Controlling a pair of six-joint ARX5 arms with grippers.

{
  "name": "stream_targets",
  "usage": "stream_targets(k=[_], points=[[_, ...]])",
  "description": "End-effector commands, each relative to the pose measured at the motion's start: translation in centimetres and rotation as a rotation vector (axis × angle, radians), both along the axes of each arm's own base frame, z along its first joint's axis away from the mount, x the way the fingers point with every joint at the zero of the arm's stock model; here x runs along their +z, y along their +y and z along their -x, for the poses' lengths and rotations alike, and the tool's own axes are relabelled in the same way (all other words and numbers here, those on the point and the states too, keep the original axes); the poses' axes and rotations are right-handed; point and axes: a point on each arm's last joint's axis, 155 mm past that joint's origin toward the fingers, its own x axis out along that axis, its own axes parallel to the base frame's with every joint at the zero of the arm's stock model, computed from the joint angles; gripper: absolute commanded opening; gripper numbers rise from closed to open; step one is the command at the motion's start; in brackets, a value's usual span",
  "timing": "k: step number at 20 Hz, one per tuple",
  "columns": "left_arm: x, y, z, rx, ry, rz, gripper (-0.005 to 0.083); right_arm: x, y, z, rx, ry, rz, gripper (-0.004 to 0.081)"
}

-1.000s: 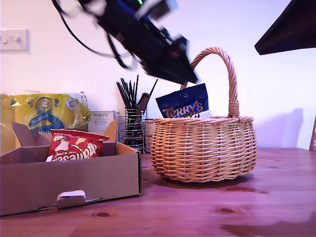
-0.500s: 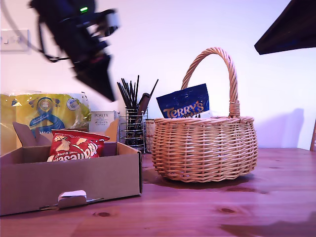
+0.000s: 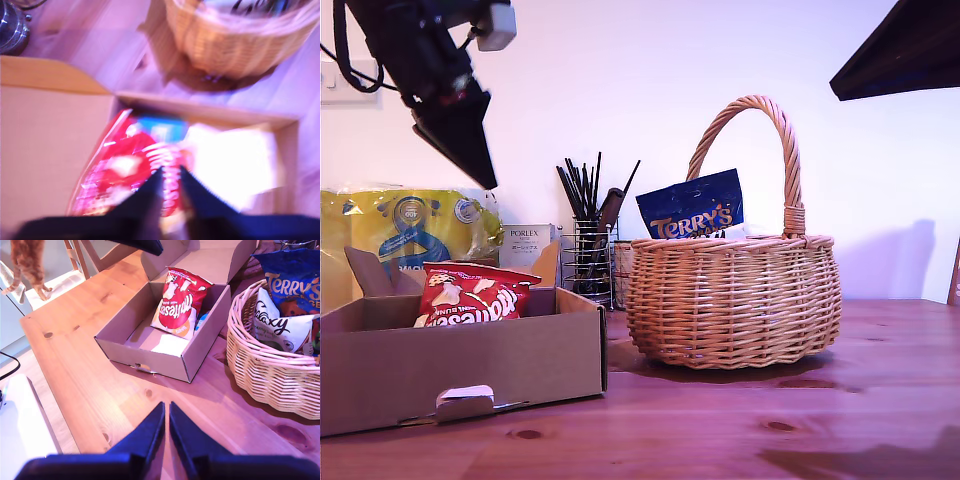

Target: Move the bags of Easter eggs from the cardboard box on the left into the woven basket on the right side.

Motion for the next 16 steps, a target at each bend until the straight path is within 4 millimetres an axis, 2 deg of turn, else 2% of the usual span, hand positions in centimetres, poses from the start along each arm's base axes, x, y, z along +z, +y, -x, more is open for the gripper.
stream_targets(k=[1,3,5,7,12,16], points=[[-0.6,0.9,-1.4,-0.030,-0.060,-0.078,0.0625,0.9,0.2,-0.1,0.004,-0.024,-0.009,-0.0012],[-0.5,1.7,-2.1,0.012,-0.084,-0.108,0.0624,0.9,0.2,-0.1,0.004,-0.025,-0.009,-0.0012],[-1.1,3.0,-1.4,0.096,-0.006,-0.077,0.0618,0.9,0.2,-0.1,0.005,-0.025,-0.008,-0.0012],[-1.4,4.0,-1.2,0.107,0.014,-0.080,0.0617,0.9,0.2,-0.1,0.005,-0.025,-0.008,-0.0012],[-0.8,5.5,-3.8,-0.026,-0.116,-0.141,0.0618,0.9,0.2,-0.1,0.006,-0.025,-0.008,-0.0012],[-2.6,6.7,-4.9,-0.030,-0.091,-0.116,0.0618,0.9,0.2,-0.1,0.006,-0.024,-0.008,-0.0012]])
